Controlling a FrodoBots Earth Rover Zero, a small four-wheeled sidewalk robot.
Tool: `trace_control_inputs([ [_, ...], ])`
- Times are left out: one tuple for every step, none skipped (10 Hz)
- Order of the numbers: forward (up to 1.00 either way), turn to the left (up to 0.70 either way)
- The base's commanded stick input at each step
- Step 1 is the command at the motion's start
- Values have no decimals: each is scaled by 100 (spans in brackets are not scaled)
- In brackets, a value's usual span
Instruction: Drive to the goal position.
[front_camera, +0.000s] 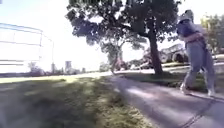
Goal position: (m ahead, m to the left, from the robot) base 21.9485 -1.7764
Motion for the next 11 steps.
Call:
trace_control_inputs([
  [100,0],
  [100,0],
  [100,0],
  [100,0],
  [100,0],
  [100,0],
  [100,0],
  [100,0],
  [100,0],
  [100,0],
  [100,0],
])
